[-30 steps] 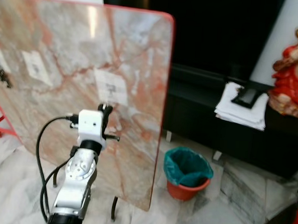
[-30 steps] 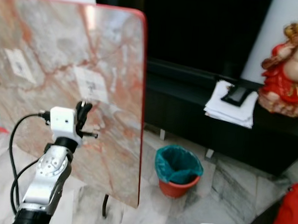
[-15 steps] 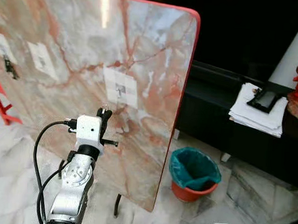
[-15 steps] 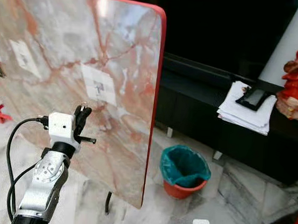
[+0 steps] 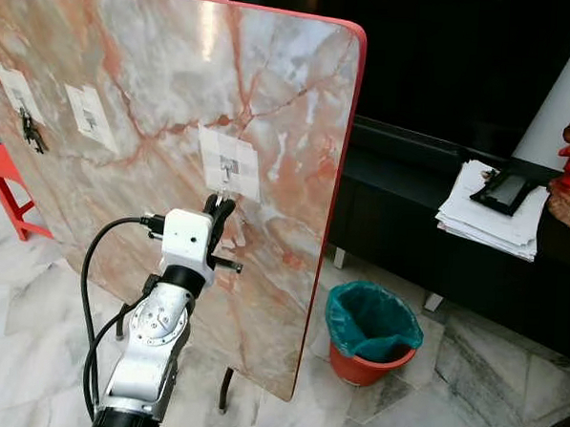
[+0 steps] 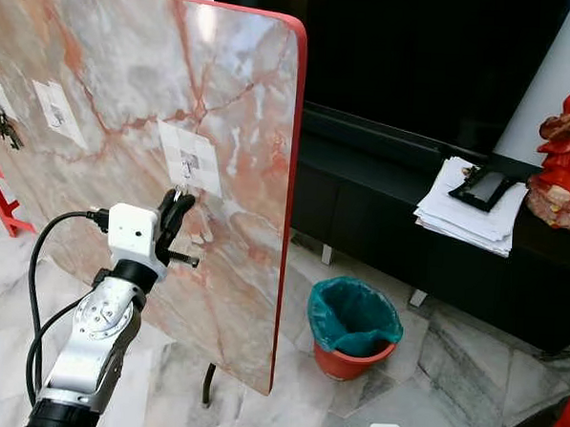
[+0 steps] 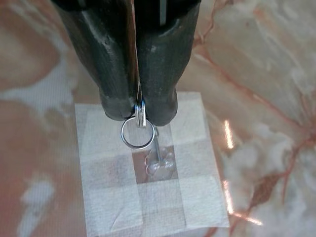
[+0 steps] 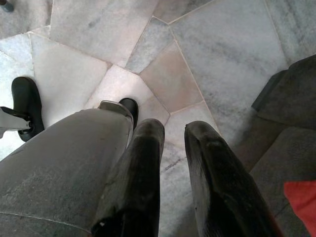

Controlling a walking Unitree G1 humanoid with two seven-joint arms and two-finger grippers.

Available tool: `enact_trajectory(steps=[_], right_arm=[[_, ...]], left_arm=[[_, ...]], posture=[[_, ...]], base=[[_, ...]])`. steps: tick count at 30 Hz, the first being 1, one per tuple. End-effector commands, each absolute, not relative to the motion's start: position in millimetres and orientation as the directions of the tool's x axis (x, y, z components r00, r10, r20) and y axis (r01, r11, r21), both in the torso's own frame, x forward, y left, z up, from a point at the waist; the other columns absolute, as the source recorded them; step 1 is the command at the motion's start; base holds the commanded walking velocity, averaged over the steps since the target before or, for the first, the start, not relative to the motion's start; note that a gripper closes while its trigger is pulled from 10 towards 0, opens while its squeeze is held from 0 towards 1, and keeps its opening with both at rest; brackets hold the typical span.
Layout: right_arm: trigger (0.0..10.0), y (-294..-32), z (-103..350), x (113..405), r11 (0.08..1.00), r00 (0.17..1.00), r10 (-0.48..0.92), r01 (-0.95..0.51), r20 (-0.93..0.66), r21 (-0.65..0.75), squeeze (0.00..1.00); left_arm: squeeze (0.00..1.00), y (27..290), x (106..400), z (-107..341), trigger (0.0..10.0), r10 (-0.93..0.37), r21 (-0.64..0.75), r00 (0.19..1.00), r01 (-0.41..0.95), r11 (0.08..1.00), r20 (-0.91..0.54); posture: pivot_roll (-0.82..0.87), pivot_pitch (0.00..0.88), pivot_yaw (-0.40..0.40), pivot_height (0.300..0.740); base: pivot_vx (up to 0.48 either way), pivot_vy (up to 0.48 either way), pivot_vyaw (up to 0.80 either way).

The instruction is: Hang keys on a hook

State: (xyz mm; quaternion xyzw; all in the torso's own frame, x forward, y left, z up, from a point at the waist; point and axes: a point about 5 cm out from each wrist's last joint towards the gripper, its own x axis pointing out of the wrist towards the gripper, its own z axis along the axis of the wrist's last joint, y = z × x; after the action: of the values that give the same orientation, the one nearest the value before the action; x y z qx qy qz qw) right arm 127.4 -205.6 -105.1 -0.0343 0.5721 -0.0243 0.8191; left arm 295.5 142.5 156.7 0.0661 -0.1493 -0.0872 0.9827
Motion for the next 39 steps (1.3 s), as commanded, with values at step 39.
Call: enact_trajectory(steps=[39], right_arm=[[10.0, -204, -104, 131, 0.997, 0.349, -0.075, -0.007, -0.934, -0.082, 0.00]], left_arm=[[0.00, 144, 316, 163, 10.0, -0.144, 0.098, 0.947, 0.120, 0.988, 0.286]], posture=[[-0.01, 0.000, -0.017, 0.740]], base=[[0.000, 0.000, 0.00]])
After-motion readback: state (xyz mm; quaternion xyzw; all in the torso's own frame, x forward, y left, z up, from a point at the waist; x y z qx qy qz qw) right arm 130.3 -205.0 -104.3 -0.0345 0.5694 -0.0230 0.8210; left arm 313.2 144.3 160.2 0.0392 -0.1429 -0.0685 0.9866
